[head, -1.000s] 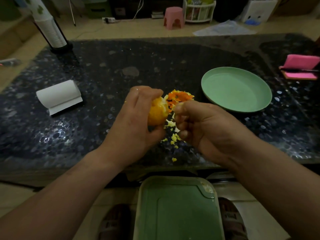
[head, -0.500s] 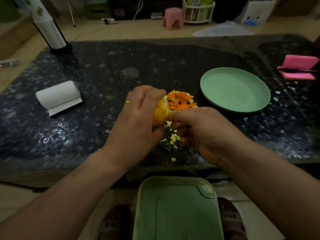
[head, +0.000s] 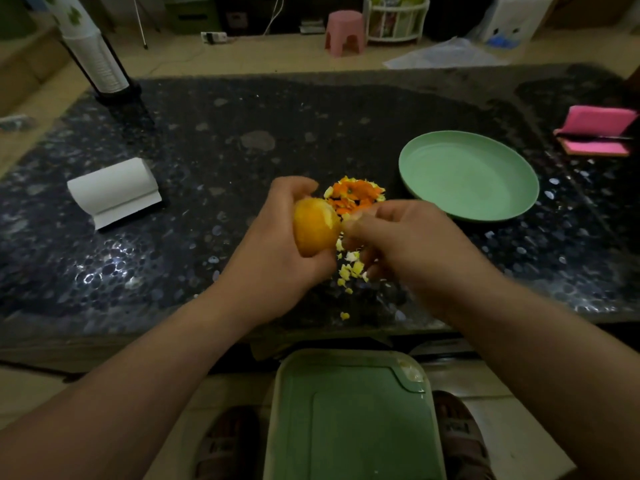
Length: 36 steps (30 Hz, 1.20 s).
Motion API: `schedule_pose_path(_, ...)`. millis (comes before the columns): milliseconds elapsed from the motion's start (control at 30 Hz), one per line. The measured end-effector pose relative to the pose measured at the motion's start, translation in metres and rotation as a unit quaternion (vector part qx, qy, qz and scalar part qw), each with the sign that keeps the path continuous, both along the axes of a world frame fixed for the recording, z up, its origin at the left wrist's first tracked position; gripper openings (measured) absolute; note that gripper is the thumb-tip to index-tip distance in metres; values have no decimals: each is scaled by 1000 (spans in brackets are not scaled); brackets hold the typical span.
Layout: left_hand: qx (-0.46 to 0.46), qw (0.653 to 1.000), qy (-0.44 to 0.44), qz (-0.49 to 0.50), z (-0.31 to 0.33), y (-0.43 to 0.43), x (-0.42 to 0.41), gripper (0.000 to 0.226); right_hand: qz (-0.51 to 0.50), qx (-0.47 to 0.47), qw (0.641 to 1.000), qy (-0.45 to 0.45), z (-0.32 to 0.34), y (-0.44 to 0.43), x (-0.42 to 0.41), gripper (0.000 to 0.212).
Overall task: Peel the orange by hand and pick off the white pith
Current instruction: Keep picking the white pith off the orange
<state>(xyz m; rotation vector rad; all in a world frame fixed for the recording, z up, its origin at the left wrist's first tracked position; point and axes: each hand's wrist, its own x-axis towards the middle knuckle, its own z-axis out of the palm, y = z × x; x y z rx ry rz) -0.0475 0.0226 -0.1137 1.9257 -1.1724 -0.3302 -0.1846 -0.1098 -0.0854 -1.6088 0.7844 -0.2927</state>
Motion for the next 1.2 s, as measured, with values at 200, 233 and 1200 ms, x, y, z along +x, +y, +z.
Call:
schedule_pose_path(200, -1, 987, 163, -6, 8, -1, 9, 50, 70, -334, 938, -59, -1, -6, -6, 17)
schedule_pose_path(233, -4, 985, 169, -11, 9, -1, 10, 49, 67, -344, 934, -66, -2, -6, -7, 17)
schedule_pose_path(1200, 55, 982, 130, -128, 16, 6, 11, 56, 100, -484, 867, -60, -4, -6, -6, 8)
